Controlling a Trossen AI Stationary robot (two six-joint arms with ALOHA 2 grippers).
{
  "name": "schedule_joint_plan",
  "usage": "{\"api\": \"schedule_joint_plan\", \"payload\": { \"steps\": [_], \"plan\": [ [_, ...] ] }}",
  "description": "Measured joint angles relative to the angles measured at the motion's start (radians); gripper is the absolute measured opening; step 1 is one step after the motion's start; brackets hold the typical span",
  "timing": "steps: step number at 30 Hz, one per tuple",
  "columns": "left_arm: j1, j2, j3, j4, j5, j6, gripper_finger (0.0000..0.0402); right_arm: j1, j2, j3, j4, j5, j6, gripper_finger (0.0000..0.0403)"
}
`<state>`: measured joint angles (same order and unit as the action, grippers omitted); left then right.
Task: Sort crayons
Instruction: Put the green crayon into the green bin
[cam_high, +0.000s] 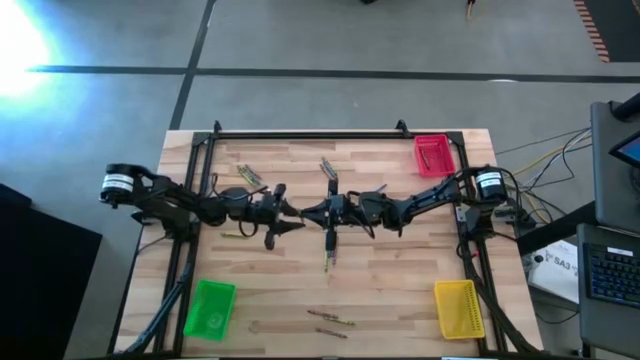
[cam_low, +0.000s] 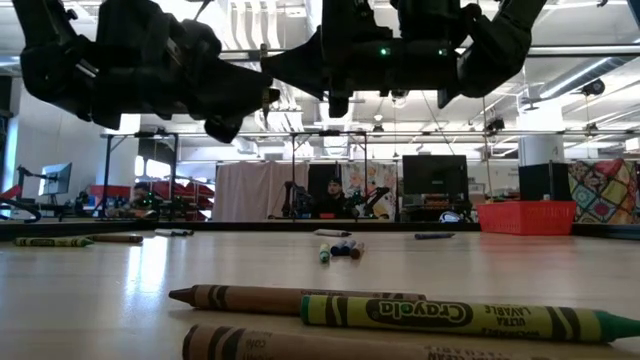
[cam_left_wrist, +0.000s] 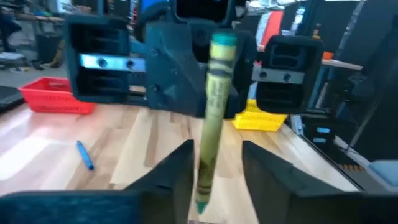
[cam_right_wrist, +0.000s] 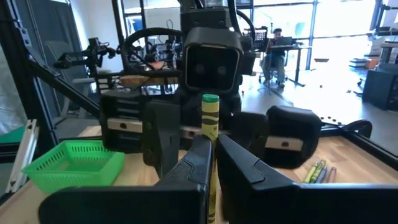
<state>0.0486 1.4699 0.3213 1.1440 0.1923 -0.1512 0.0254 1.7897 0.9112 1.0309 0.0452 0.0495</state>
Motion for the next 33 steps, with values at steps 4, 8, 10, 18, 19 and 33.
{"api": "schedule_joint_plan", "payload": {
  "steps": [4,8,10,18,19,33],
  "plan": [
    [0.0,0.044,0.03,0.0,0.032,-0.021,0.0062,0.001,0.0,0.0,-0.002,-0.006,0.002,0.0013],
    [0.0,0.082,0.053,0.0,0.035,-0.036,0.002,0.001,0.0,0.0,-0.005,-0.007,0.004,0.0013],
    [0.0,0.09,0.058,0.0,0.039,-0.038,0.0007,0.001,0.0,-0.001,-0.009,0.0,0.016,0.0013],
    [0.006,0.024,0.025,-0.078,0.036,-0.044,0.0002,-0.006,-0.023,0.001,-0.097,0.005,0.04,0.0022],
    [0.007,-0.009,0.018,-0.124,0.035,-0.044,0.0002,-0.006,-0.036,-0.001,-0.126,0.011,0.04,0.0029],
    [-0.148,-0.527,0.231,-1.69,-0.178,-0.4,0.0001,-0.013,-0.331,-0.002,-0.618,0.328,0.123,0.0135]
  ]
}}
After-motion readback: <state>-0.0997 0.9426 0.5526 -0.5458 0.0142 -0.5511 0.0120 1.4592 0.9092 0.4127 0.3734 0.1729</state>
